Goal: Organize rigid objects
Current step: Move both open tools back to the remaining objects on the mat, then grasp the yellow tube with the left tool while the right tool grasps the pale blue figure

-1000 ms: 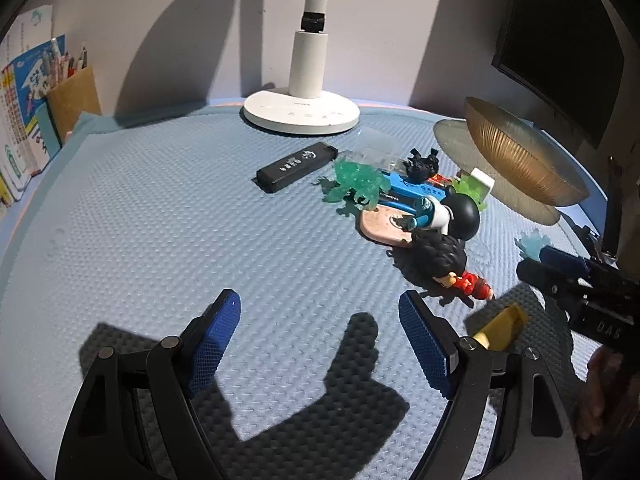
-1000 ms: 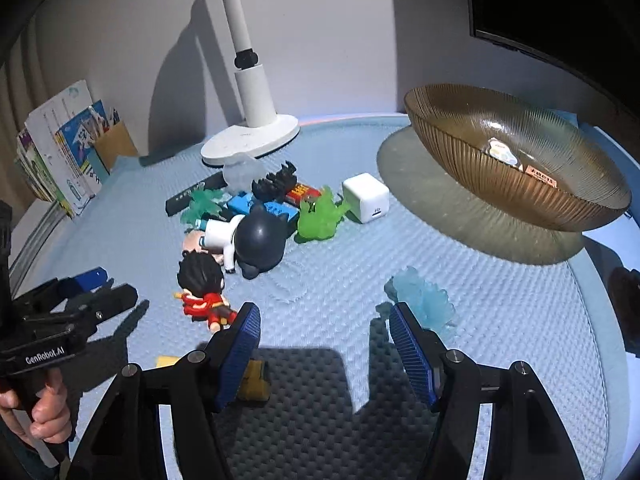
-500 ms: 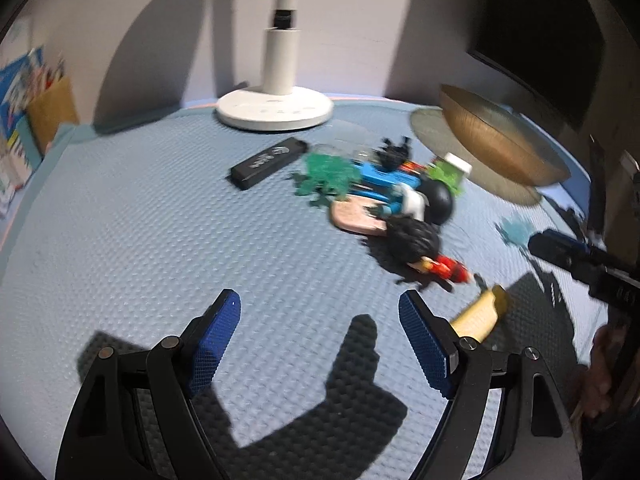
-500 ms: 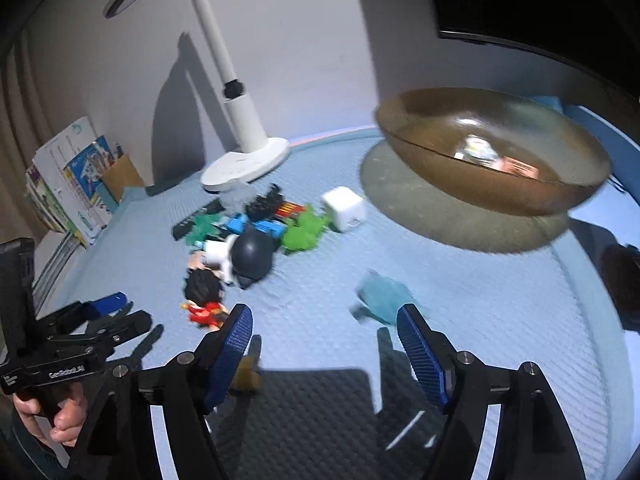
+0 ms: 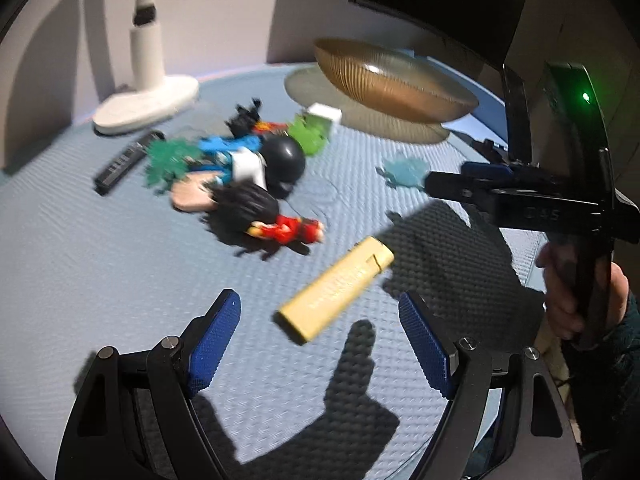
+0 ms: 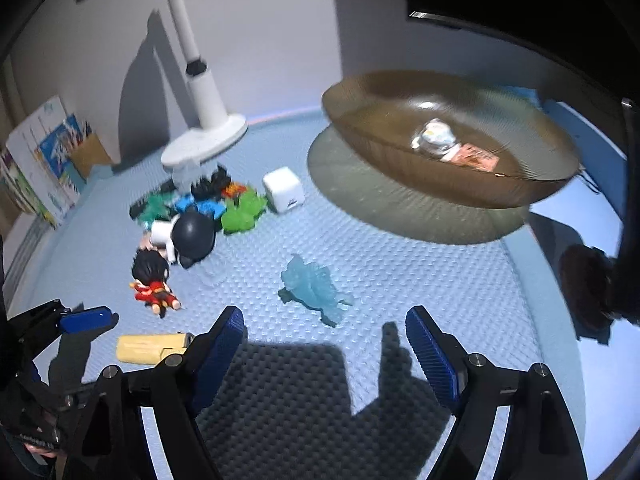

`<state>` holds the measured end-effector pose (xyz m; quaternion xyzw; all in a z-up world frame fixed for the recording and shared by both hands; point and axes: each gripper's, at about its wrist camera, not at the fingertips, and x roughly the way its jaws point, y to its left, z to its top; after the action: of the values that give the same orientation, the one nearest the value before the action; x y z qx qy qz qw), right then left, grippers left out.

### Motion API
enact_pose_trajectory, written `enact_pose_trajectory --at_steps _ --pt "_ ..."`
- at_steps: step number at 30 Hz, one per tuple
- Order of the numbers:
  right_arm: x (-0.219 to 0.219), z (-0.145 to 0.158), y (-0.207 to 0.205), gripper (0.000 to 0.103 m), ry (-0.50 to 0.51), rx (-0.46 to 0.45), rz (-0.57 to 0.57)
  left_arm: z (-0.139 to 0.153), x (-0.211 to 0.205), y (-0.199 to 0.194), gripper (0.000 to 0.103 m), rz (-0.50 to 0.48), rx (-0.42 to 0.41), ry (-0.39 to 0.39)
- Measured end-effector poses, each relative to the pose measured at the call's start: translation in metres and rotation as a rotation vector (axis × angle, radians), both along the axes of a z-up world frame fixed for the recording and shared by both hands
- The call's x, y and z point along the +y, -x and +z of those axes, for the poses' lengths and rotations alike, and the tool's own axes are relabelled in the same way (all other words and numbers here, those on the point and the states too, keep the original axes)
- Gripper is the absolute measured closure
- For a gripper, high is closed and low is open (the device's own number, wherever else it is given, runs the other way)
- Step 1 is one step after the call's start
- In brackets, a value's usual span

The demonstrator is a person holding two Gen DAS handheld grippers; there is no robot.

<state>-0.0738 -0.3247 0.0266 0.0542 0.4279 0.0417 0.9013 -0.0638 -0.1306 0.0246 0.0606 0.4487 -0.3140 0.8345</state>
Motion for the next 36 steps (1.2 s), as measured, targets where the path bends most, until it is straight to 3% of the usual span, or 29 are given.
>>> enact_pose_trajectory --at_steps 4,6,8,10,11,17,21,22,26,31,32,33,36 --pt "0.003 -0.007 -0.012 0.021 0.008 0.018 0.001 -0.004 -0.011 0.000 0.027 -0.014 0.007 -0.012" --pt "0.003 -0.006 -0.015 0.028 0.004 0.011 0.001 -0.005 -0.016 0.000 0.035 -0.023 0.006 -0.019" --pt "0.007 -0.006 -0.018 0.040 0.014 0.011 0.012 -0.005 -0.021 0.001 0.041 -0.025 -0.007 -0.040" --pt "0.012 -0.007 -0.020 0.048 0.045 0.009 0.015 -0.004 -0.025 0.001 0.061 -0.026 -0.019 -0.051" --pt "0.014 -0.007 -0.021 0.056 0.059 0.007 0.021 -0.005 -0.026 0.001 0.065 -0.027 -0.020 -0.054" --pt "0.025 -0.010 -0.022 0.069 0.131 -0.005 0.033 -0.003 -0.025 0.006 0.078 -0.023 -0.023 -0.032" --pt "0.014 -0.005 -0.015 0.073 0.065 -0.003 0.022 -0.001 -0.018 0.011 0.084 0.012 -0.018 -0.022" --pt "0.012 -0.003 -0.012 0.073 0.050 -0.005 0.022 0.000 -0.013 0.012 0.090 0.028 -0.020 -0.018" --pt "0.007 0.007 0.003 0.074 0.032 -0.022 0.013 0.006 0.012 0.017 0.092 0.108 -0.031 -0.023" --pt "0.013 0.003 0.012 0.072 0.027 0.002 0.044 -0.003 0.024 0.018 0.088 0.115 0.015 -0.012" --pt "0.014 -0.002 0.012 0.069 0.018 0.024 0.060 -0.003 0.022 0.016 0.082 0.124 0.025 -0.012" --pt "0.015 -0.005 0.012 0.066 0.014 0.038 0.066 -0.003 0.020 0.013 0.070 0.127 0.033 -0.001" --pt "0.014 -0.006 0.023 0.040 0.016 0.023 0.084 0.000 0.007 0.006 0.061 0.103 0.025 0.011"
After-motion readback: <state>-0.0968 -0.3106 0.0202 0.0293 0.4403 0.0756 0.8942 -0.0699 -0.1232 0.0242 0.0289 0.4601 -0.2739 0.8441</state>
